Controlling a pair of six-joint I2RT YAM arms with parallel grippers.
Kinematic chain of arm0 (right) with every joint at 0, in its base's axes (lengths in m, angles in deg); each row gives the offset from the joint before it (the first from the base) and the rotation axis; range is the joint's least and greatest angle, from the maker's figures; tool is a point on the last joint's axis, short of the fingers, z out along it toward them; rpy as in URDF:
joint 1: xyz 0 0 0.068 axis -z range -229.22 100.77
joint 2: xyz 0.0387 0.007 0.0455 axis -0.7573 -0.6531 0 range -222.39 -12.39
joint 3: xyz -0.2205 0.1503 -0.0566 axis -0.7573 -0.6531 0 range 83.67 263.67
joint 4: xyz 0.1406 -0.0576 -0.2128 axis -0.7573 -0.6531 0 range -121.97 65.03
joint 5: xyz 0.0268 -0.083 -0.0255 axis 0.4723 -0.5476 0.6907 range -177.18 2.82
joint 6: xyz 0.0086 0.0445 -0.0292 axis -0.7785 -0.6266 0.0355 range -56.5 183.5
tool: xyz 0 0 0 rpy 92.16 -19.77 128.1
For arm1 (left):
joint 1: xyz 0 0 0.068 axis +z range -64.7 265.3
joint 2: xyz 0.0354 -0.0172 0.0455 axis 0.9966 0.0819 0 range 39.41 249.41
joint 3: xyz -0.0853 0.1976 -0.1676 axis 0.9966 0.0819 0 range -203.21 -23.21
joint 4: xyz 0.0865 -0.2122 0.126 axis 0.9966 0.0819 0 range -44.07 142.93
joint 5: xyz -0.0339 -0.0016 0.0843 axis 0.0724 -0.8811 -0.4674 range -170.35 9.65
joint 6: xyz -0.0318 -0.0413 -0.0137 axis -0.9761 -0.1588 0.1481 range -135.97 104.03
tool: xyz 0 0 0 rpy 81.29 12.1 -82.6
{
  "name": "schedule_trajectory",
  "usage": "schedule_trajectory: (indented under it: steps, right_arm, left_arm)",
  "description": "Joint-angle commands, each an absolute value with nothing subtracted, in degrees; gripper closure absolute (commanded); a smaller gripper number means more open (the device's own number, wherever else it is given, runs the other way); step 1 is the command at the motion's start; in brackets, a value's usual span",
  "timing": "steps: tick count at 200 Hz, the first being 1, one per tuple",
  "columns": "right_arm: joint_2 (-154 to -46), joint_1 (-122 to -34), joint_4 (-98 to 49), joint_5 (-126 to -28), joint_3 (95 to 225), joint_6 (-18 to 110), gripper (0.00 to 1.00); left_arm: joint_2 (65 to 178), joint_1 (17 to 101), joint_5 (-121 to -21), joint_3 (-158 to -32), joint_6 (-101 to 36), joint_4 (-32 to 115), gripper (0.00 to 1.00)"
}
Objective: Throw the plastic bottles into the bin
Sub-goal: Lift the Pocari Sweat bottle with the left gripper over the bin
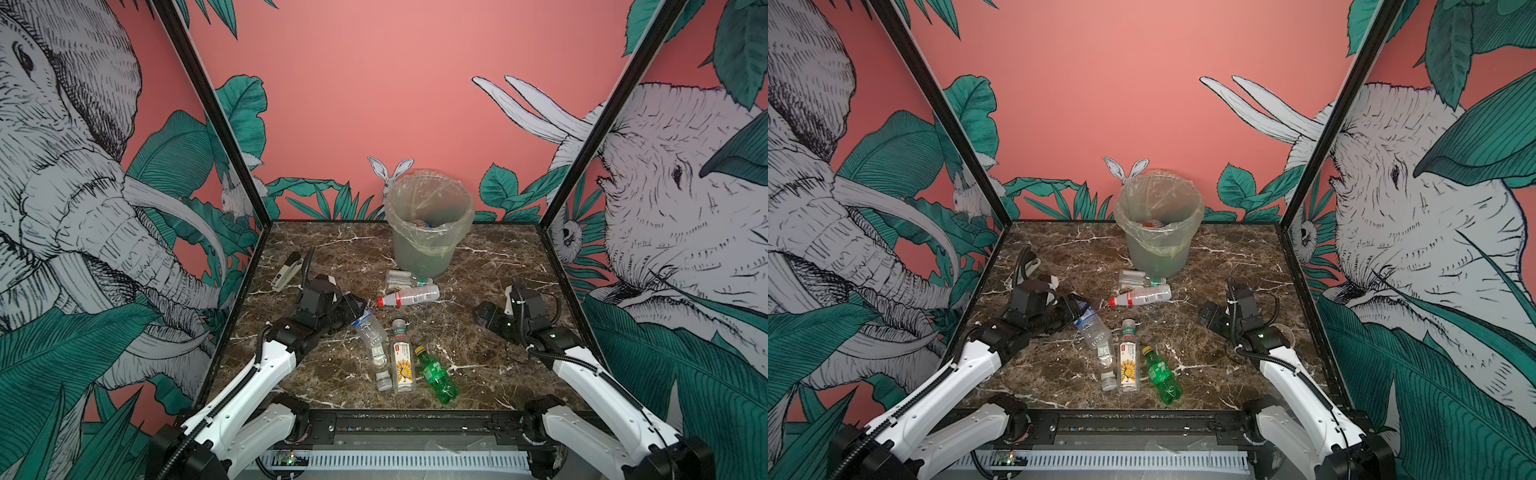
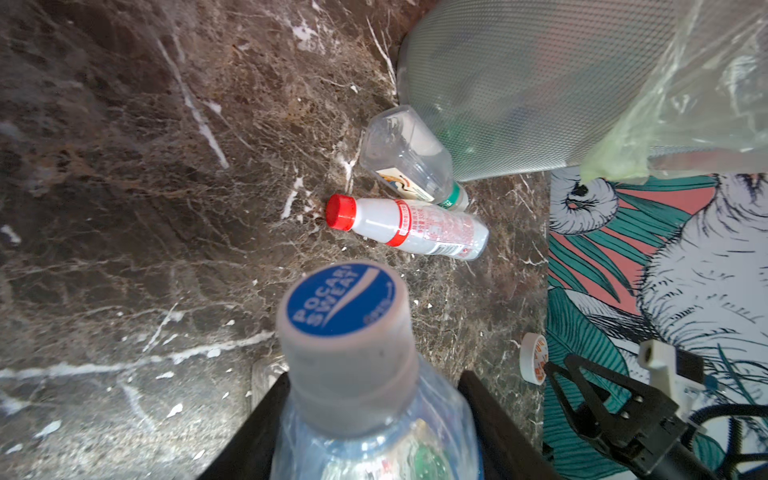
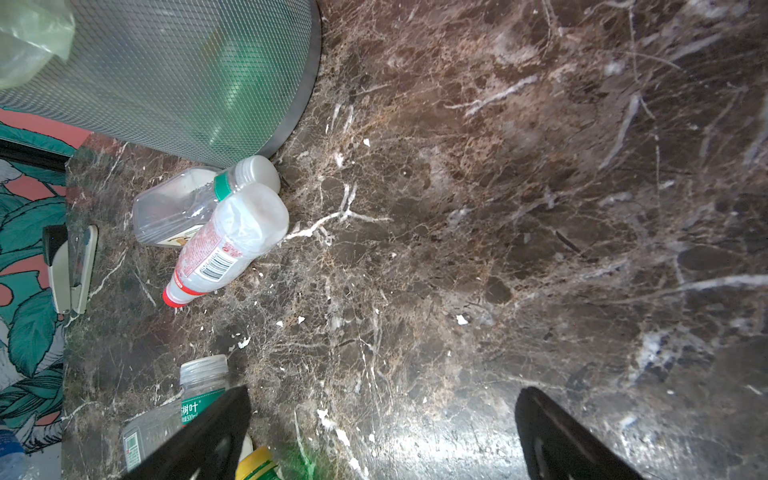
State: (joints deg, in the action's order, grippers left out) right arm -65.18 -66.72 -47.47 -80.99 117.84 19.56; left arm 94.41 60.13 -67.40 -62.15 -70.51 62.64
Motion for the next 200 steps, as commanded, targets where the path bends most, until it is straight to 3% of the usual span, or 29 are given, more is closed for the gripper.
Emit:
schedule_trajectory:
  steps: [1,133,167,200]
  right_arm:
    - [-66.2,-66.9,-44.4,-81.2,118.1,20.4,0.01]
    - [-71.3,-66.9,-36.6,-79.9,118.1,18.4,0.01]
    - [-71.9,-66.9,-35.8,-80.0,117.9,18.0,0.01]
    - [-72.4,-66.9,-35.9,-79.8,118.2,17.6,0.01]
  left_arm:
    - [95.4,62.0,-61.7,-63.3,-70.9,54.0,0.53]
    - [105.1,63.5,-52.6,-67.7,-69.3,30.8,0.52]
    - [110.0,63.8,-50.3,-64.5,-69.6,16.3,0.51]
    - [112.5,63.8,-46.9,-60.9,-68.4,13.5,0.51]
